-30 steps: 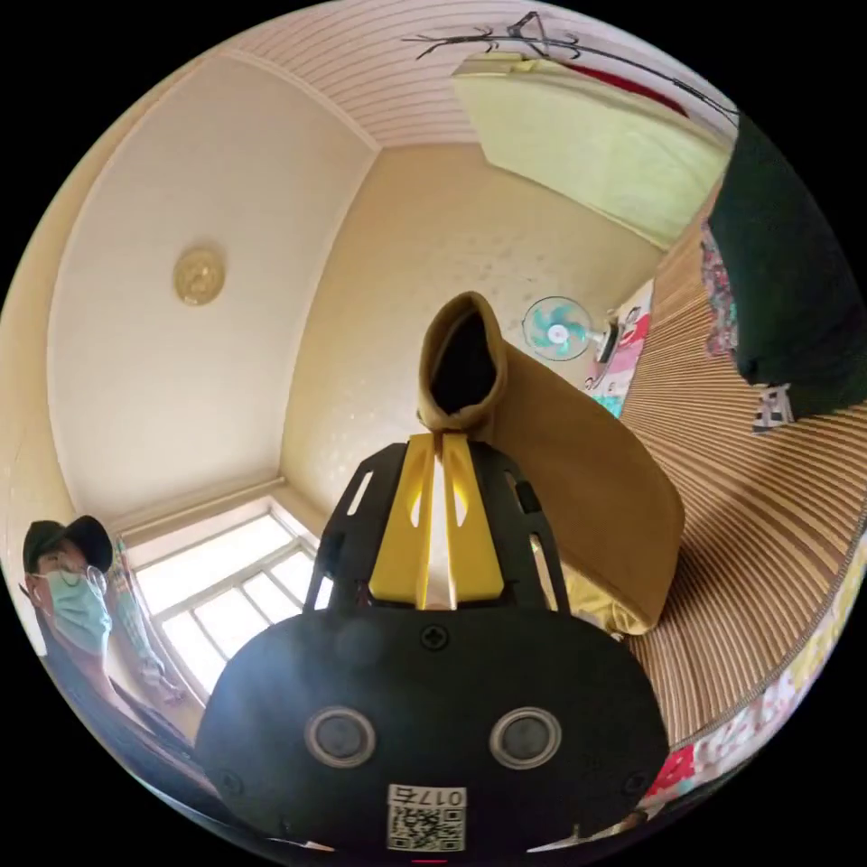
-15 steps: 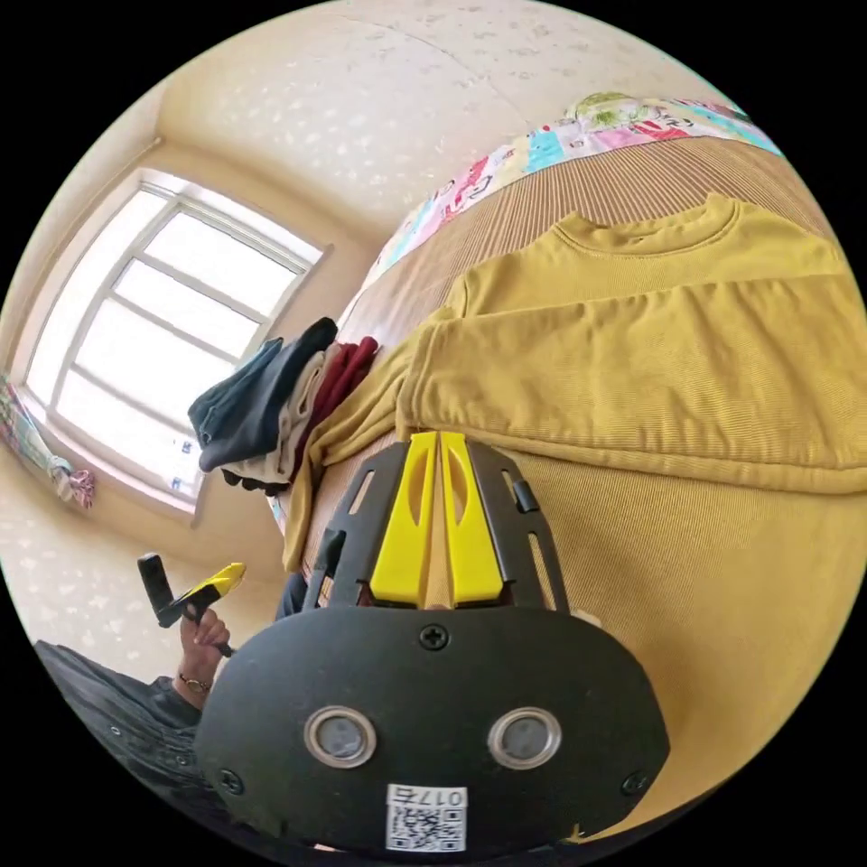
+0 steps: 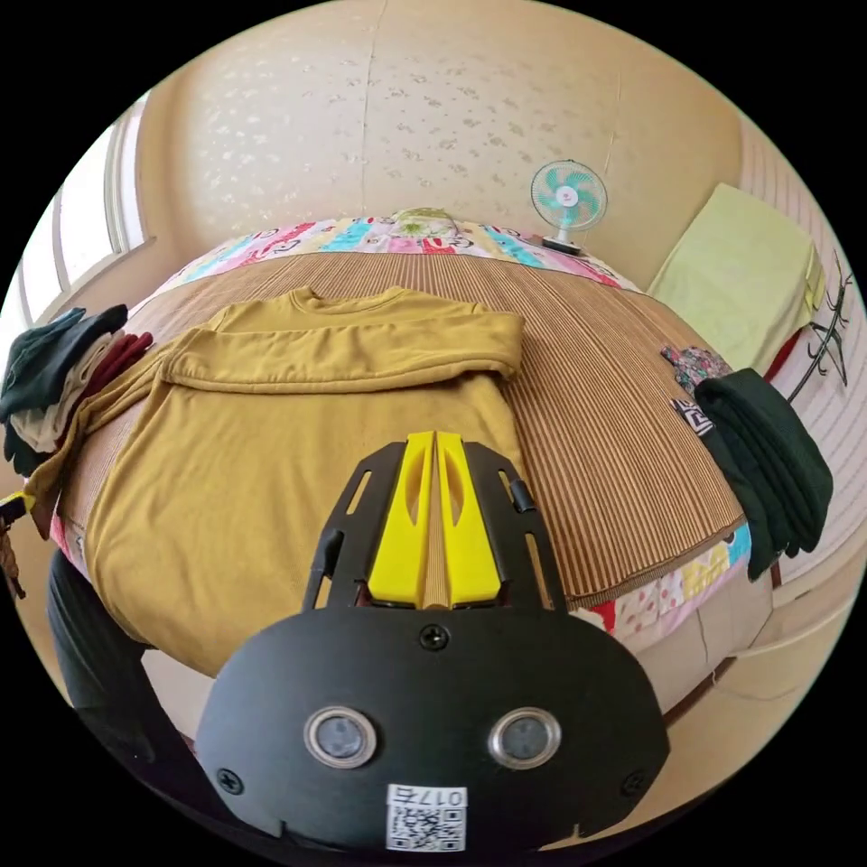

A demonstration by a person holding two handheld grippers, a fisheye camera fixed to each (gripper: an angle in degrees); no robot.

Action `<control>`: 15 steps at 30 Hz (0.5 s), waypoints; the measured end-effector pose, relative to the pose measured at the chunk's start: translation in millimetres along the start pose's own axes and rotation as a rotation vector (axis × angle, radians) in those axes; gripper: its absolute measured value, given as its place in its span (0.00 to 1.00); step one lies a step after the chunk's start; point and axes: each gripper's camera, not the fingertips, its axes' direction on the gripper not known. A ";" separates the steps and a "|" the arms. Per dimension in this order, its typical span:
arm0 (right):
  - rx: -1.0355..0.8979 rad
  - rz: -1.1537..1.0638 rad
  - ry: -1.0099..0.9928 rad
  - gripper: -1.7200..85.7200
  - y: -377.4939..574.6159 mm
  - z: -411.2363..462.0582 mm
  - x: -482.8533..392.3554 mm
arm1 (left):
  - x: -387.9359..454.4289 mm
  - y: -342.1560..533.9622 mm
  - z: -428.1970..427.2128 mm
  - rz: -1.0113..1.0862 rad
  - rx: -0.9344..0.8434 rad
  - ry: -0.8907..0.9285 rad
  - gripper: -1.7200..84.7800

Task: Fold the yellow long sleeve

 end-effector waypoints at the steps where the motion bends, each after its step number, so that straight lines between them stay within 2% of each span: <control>1: 0.059 0.016 -0.033 0.03 9.4 2.3 2.8 | 0.2 -9.7 -29.8 -0.033 0.120 0.112 0.08; 2: 0.061 0.020 -0.036 0.03 10.7 4.5 2.5 | 2.6 -23.5 -55.6 -0.054 0.243 0.215 0.08; 4: 0.049 -0.003 0.012 0.02 11.2 15.1 -9.9 | 16.8 -52.8 -75.1 -0.033 0.381 0.370 0.08; 6: 0.060 -0.028 0.046 0.02 14.2 21.2 -19.2 | 46.4 -93.8 -69.4 0.050 0.395 0.500 0.08; 8: 0.062 -0.038 0.054 0.02 15.3 26.8 -22.4 | 104.7 -148.5 -31.2 0.127 0.315 0.600 0.08; 11: 0.061 -0.040 0.026 0.02 15.4 34.6 -19.3 | 197.6 -197.2 49.4 0.267 0.165 0.629 0.08; 15: 0.059 -0.030 0.001 0.02 13.1 43.5 -14.6 | 285.2 -222.3 163.3 0.304 -0.030 0.708 0.09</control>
